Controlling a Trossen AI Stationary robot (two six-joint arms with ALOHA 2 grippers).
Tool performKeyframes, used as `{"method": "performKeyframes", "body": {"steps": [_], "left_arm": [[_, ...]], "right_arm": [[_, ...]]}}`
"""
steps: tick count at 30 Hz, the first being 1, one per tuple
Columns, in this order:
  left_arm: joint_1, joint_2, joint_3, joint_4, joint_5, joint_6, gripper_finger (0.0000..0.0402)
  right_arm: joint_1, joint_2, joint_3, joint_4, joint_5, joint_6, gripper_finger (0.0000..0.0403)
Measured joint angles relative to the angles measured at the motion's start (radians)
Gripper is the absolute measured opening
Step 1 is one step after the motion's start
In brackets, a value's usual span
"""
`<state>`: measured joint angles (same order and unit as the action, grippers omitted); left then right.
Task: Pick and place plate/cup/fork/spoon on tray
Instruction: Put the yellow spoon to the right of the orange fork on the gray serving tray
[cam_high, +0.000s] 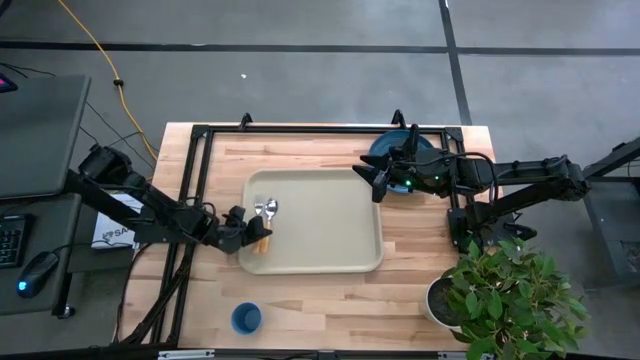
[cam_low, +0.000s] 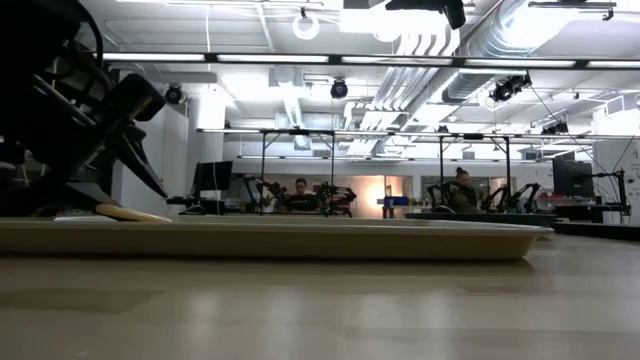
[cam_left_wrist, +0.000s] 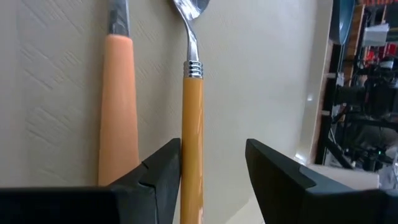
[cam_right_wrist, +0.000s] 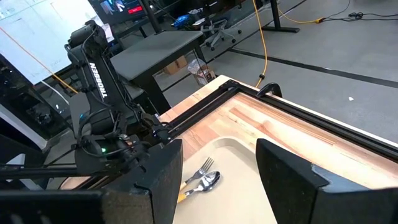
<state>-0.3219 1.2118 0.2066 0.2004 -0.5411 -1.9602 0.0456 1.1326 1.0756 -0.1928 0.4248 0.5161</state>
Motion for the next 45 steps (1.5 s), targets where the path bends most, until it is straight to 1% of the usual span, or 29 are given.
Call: {"method": "performKeyframes", "body": {"steps": [3,8,12,18,23,27,37,45], "left_arm": [[0.021,0.000,0.000,0.000,0.002,0.014,0.0163],[0.056,0.000,0.000,-0.001,0.058,0.047,0.0163],[0.061,0.000,0.000,0.015,0.083,0.092,0.0163],[0.061,0.000,0.000,0.009,0.088,0.135,0.0163],[0.061,0.000,0.000,0.005,0.125,0.170,0.0163],[0.063,0.000,0.000,-0.017,0.127,0.176,0.0163],[0.119,0.000,0.001,-0.020,0.143,0.270,0.0163],[0.143,0.000,0.001,-0.010,0.177,0.270,0.0163]], "right_arm": [[0.000,0.000,0.000,0.000,0.000,0.001,0.0195],[0.000,0.000,0.000,0.000,-0.002,0.003,0.0195],[0.000,0.000,0.000,0.000,-0.002,0.003,0.0195],[0.000,0.000,0.000,0.000,-0.002,0.003,0.0195],[0.000,0.000,0.000,0.000,-0.002,0.004,0.0195],[0.000,0.000,0.000,0.000,-0.001,0.004,0.0195],[0.000,0.000,0.000,0.000,-0.001,0.011,0.0195],[0.000,0.000,0.000,0.000,-0.001,0.011,0.0195]]}}
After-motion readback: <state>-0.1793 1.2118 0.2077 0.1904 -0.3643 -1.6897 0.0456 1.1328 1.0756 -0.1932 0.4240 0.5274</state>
